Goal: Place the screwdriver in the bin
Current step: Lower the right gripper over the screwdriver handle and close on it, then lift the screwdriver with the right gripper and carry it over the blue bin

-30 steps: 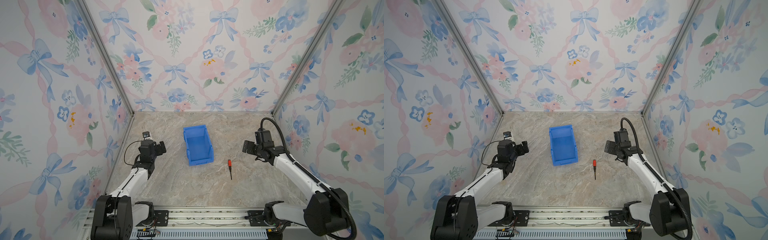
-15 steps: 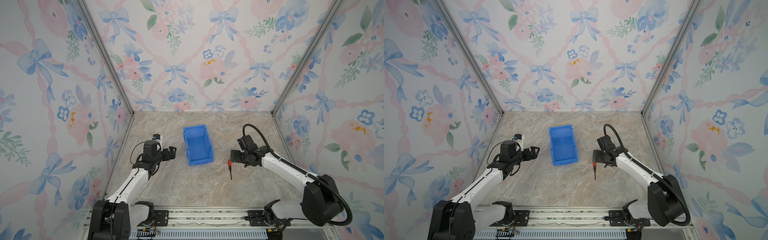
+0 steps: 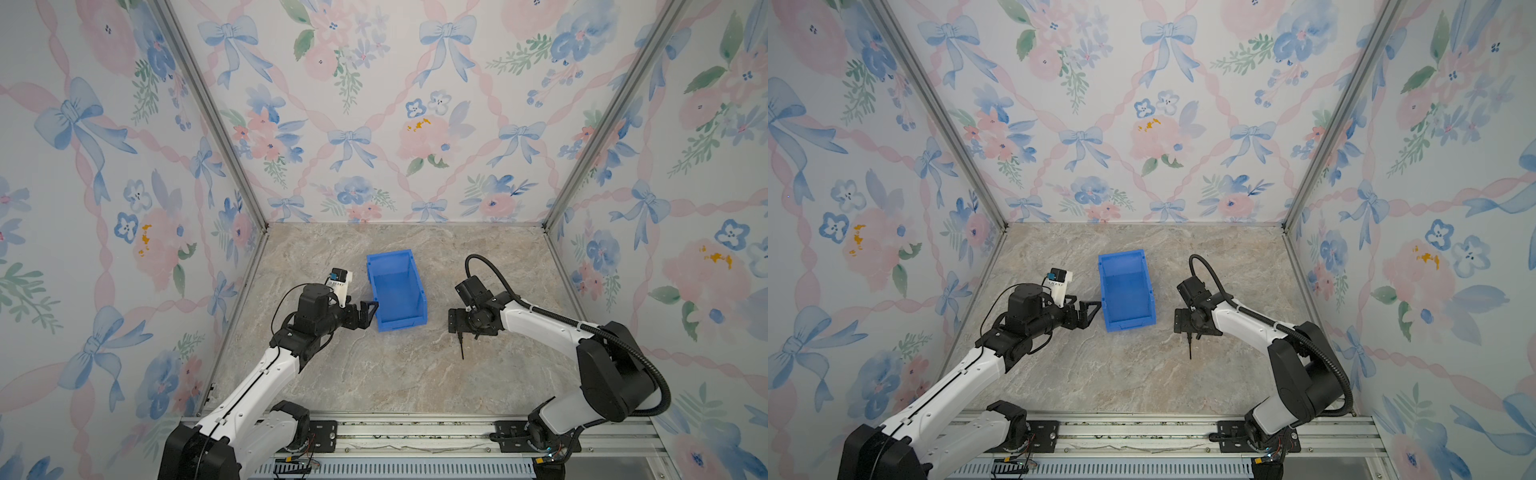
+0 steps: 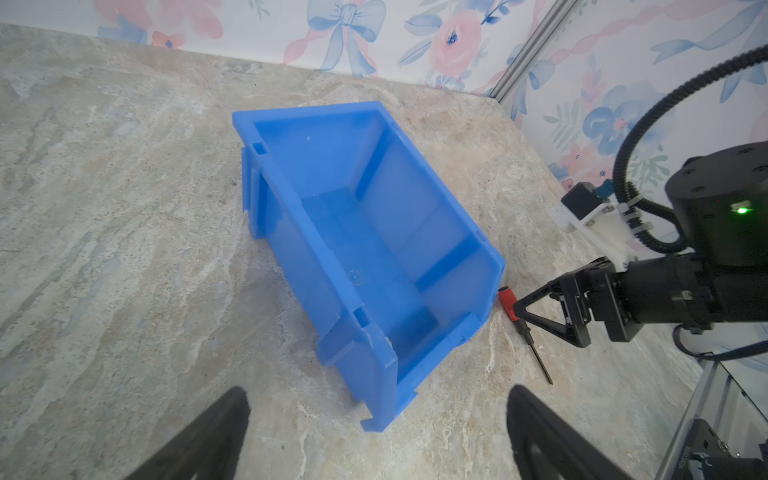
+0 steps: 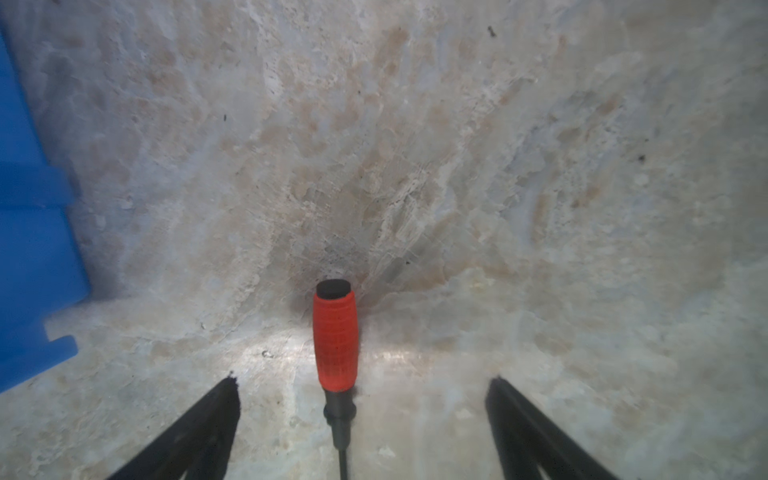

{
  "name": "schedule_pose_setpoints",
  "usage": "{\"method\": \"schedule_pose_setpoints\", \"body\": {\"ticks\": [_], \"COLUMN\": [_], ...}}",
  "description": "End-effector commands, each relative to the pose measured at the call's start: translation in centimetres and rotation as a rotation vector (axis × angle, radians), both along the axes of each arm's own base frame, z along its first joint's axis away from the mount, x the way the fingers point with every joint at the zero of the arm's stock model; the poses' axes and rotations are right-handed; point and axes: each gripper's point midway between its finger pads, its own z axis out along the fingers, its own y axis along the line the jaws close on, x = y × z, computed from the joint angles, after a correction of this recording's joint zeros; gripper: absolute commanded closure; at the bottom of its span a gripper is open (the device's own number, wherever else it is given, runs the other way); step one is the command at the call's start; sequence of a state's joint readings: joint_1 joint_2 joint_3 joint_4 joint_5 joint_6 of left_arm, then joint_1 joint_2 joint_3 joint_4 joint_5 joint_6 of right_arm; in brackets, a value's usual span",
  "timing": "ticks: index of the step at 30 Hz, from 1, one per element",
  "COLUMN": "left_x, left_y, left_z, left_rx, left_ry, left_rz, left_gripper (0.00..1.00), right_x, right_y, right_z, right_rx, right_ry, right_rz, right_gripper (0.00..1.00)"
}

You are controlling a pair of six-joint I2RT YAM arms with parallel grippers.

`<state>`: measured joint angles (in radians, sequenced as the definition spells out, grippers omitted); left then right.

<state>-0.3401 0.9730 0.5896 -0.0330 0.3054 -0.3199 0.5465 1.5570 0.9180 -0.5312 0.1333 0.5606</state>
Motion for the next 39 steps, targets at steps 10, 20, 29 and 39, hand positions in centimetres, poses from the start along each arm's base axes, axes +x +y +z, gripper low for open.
{"method": "schedule_pose_setpoints", "body": {"ticks": [10,20,29,39], "left_x": [-1.1,-1.2,-0.7,-0.5], "left_y": [-0.6,-0.4,-0.2,0.0], "left_z": [-0.4,-0.9,-0.9,-0.9], "left_rx": [0.018,0.031,0.034,0.03], "left_ry": [-0.027,-0.034,-0.049,-0.06], "left_rz": [-0.062,-0.061,-0.035,-0.017], "left_gripper": [0.03,0.02,0.02,0.03], "right_x": [1.6,1.5,1.7,2.1], "right_y": [2.1,2.2,2.0,2.6], "right_z": [-1.9,-3.2,-2.7,-0.1], "right_rx": [-0.015,-0.02,-0.04,-0.004], "right_ry": [0.036,0.063,0.048,0.002], "right_rz": [0.045,0.047,0.079,0.108], "right_gripper": [0.3,0.51,0.74,0.96]}}
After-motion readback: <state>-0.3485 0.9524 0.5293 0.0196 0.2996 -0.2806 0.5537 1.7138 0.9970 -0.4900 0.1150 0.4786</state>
